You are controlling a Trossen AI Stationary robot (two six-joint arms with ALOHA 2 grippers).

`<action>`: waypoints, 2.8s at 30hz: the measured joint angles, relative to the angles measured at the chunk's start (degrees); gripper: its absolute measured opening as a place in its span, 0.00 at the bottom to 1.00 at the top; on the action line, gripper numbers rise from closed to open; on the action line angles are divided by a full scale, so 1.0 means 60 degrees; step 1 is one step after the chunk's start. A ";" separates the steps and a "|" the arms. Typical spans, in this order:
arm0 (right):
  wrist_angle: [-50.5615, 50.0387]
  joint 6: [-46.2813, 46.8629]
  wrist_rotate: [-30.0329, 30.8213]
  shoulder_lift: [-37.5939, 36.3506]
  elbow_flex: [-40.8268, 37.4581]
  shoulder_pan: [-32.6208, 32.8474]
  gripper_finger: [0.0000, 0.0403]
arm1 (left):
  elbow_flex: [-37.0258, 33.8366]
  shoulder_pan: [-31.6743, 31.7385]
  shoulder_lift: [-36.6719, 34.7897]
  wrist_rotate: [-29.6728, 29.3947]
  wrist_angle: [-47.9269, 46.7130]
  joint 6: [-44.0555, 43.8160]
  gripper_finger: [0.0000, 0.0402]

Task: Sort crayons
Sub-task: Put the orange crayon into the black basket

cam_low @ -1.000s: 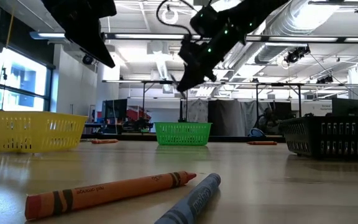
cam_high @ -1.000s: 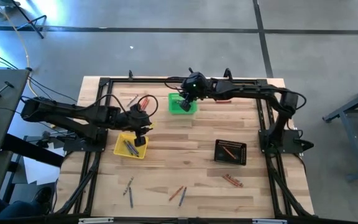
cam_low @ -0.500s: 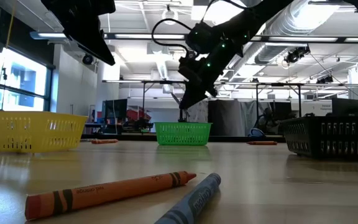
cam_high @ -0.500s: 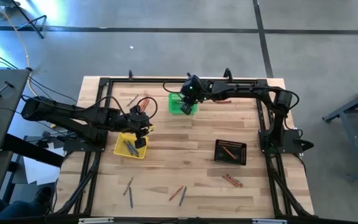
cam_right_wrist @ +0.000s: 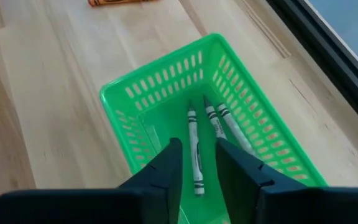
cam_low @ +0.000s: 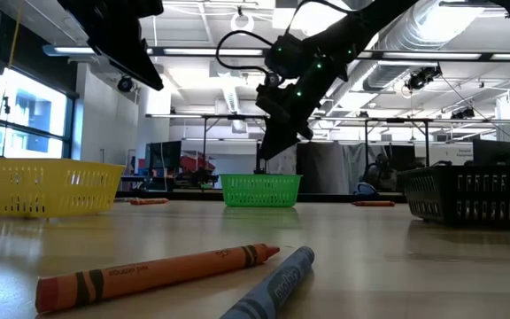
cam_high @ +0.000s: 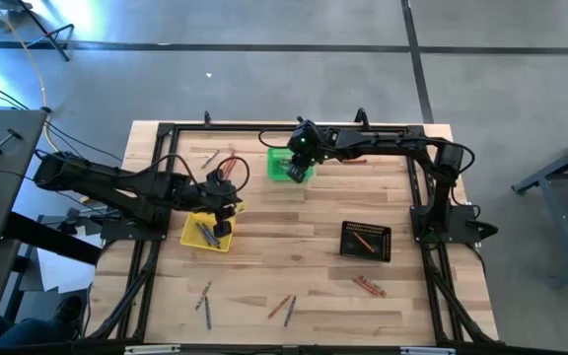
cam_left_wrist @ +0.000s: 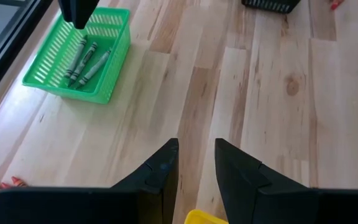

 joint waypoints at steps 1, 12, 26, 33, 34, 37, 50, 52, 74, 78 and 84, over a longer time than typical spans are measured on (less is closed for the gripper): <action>-0.0010 0.0010 0.0000 0.0000 0.0000 0.0000 0.23 | 0.0000 -0.0025 0.0000 0.0000 -0.0003 -0.0026 0.22; -0.2834 0.0612 -0.2214 -0.0701 0.0000 0.0443 0.24 | 0.0000 -0.0098 0.0000 -0.0094 0.0006 -0.0163 0.22; -0.5420 0.3435 -0.1966 -0.0889 0.0000 0.4384 0.24 | 0.0011 -0.0098 0.0467 0.0369 0.1628 0.0628 0.22; -0.5426 0.6235 -0.1608 -0.0890 0.0000 0.6206 0.24 | 0.0011 -0.0372 0.1066 0.1006 0.2710 0.0684 0.22; -0.5424 0.6645 -0.1540 -0.0892 0.0000 0.6466 0.24 | 0.0011 -0.0454 0.1156 0.1049 0.2870 0.0687 0.22; -0.5417 0.7922 -0.1418 -0.0889 0.0000 0.7224 0.24 | 0.0007 -0.0737 0.1407 0.1064 0.3359 0.0680 0.22; -0.5439 1.2787 -0.0299 -0.0889 0.0000 1.0036 0.24 | 0.0007 -0.2539 0.1777 0.1062 0.5027 0.0689 0.22; -0.5442 1.3272 0.0096 -0.0889 0.0000 1.0342 0.24 | 0.0007 -0.2816 0.1778 0.1056 0.5262 0.0690 0.22; -0.7694 1.5792 0.0433 -0.0892 -0.0340 1.1009 0.24 | 0.0004 -0.4291 0.1774 0.0630 0.6000 0.0534 0.22; -0.6898 1.6071 -0.0532 -0.0887 -0.1209 1.1009 0.24 | 0.0004 -0.4287 0.1774 0.0630 0.5983 0.0534 0.22; -0.6119 1.6061 -0.0707 -0.0885 -0.1910 1.1009 0.24 | 0.0004 -0.4287 0.1774 0.0630 0.5942 0.0533 0.22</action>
